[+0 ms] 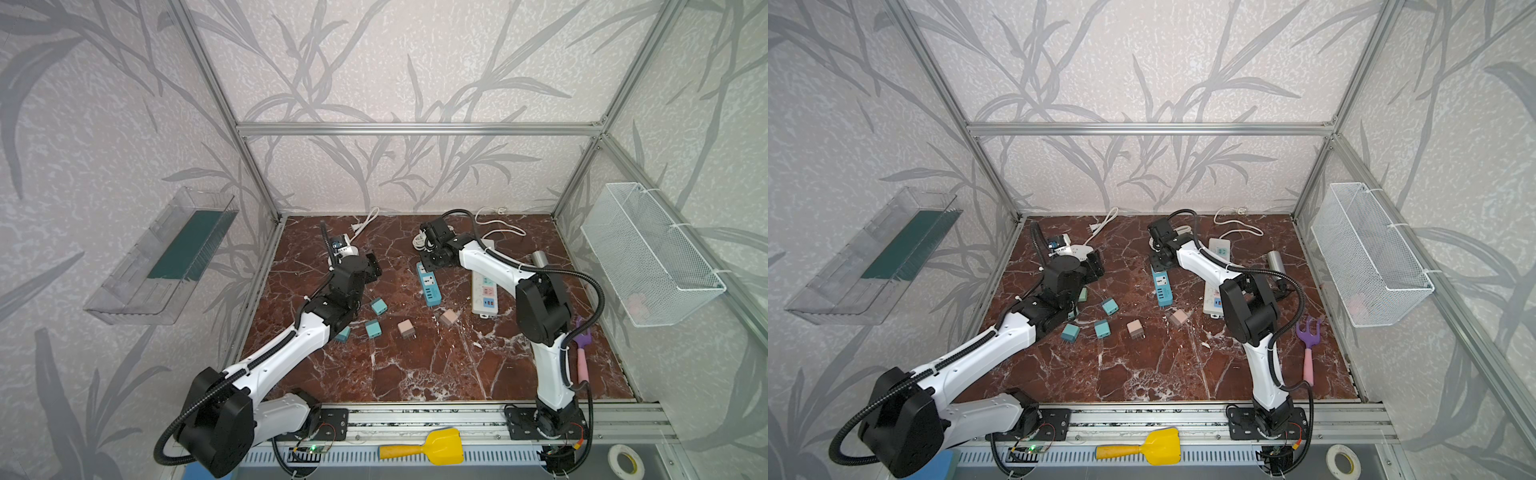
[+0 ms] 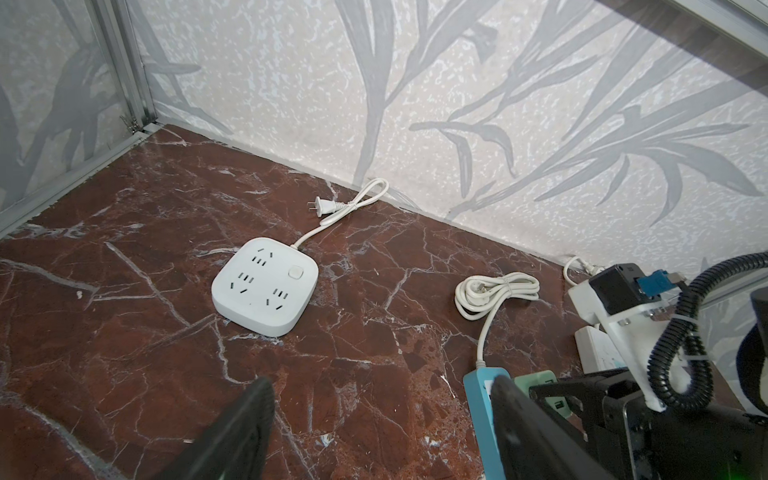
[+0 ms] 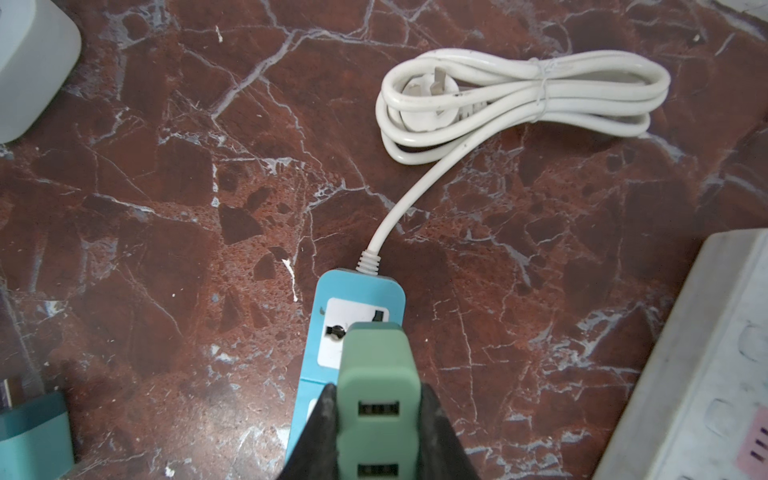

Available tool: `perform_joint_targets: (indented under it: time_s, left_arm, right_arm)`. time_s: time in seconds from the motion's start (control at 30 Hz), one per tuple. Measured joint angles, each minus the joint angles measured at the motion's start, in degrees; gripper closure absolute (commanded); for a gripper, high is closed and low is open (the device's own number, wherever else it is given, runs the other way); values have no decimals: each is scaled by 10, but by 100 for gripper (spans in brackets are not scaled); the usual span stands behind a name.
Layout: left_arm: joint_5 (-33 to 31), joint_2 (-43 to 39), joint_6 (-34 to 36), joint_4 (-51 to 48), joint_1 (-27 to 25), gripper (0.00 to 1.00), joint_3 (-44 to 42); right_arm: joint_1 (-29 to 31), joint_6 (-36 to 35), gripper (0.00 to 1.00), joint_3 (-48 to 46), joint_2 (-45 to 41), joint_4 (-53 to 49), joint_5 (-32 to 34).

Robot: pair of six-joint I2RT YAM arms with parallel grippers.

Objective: Insert the plug
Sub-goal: 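Align the green adapter above the blue strip's socket with right gripper, then lower the green adapter into the blue strip's farther socket and open right gripper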

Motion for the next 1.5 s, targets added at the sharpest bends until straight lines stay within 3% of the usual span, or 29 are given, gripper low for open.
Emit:
perform_joint_targets:
  time_s: [0.4,1.17,1.5]
  left_arm:
    - [24,9,-12,0,10,20,0]
    - [52,9,-29,0,29,23,0]
    - [93,9,-35,12,41,25,0]
  right_arm:
    - [-2,14,100,35,34,-7,0]
    - [7,23,100,17,32,9,12]
    - [10,27,100,49,57,-12,17]
